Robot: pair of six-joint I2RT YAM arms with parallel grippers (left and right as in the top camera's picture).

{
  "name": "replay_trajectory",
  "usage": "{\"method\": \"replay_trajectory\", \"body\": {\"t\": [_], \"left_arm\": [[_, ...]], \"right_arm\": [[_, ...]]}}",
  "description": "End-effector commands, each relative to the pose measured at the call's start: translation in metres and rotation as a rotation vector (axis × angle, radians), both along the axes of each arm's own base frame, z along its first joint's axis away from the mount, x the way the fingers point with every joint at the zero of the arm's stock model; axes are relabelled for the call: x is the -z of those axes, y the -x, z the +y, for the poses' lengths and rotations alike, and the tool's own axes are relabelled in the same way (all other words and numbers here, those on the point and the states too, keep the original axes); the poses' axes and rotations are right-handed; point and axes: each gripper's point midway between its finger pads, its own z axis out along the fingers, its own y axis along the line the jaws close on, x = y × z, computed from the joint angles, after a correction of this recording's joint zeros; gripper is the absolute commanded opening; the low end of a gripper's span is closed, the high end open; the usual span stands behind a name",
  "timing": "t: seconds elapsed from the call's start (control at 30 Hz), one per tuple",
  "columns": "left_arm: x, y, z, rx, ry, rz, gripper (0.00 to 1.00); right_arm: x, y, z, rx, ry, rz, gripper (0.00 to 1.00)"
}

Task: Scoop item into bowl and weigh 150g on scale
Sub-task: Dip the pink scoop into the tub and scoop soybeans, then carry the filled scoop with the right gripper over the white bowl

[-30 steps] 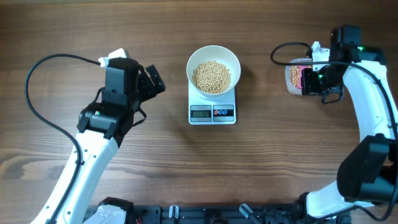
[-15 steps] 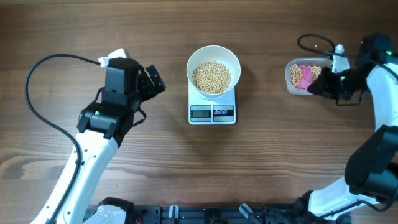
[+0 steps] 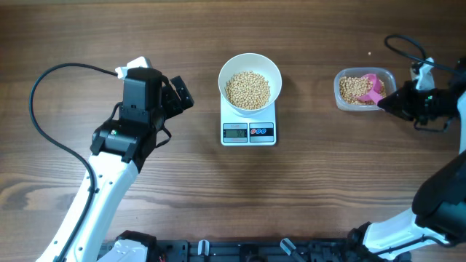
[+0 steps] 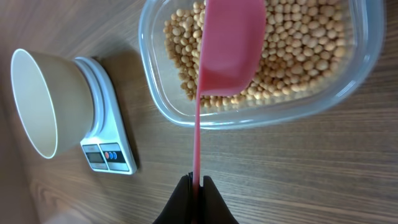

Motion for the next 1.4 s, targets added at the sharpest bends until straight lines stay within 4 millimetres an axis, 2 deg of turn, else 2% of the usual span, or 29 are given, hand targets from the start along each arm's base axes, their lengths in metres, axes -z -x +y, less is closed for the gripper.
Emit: {"method": "replay_trajectory", "body": {"t": [0.0, 0.3, 0.53, 0.63, 0.87, 1.1, 1.27, 1.37], "left_arm": [[0.001, -0.001, 0.002, -0.007, 0.000, 0.001, 1.00], [0.001, -0.001, 0.002, -0.007, 0.000, 0.001, 1.00], [0.001, -0.001, 0.002, -0.007, 0.000, 0.001, 1.00], [0.001, -0.001, 0.002, -0.007, 0.001, 0.001, 1.00], [0.001, -0.001, 0.002, -0.007, 0.001, 0.001, 1.00], [0.000, -0.001, 0.002, -0.007, 0.000, 0.001, 1.00], [0.000, -0.001, 0.002, -0.007, 0.001, 0.001, 1.00], [0.000, -0.001, 0.002, -0.007, 0.000, 0.001, 1.00]], "right_arm": [[0.003, 0.005, 0.000, -0.002, -0.078, -0.014, 0.04], [-0.011, 0.021, -0.026, 0.111, -0.197, -0.046, 0.04], [-0.033, 0.029, -0.032, 0.165, -0.337, -0.126, 0.04], [-0.048, 0.028, -0.024, 0.156, -0.418, -0.185, 0.04], [-0.055, 0.030, -0.018, 0.156, -0.461, -0.187, 0.04], [-0.075, 0.026, -0.009, 0.139, -0.542, -0.278, 0.04], [-0.081, 0.022, 0.014, 0.078, -0.580, -0.273, 0.04], [-0.081, 0.017, 0.044, -0.008, -0.593, -0.244, 0.04]]}}
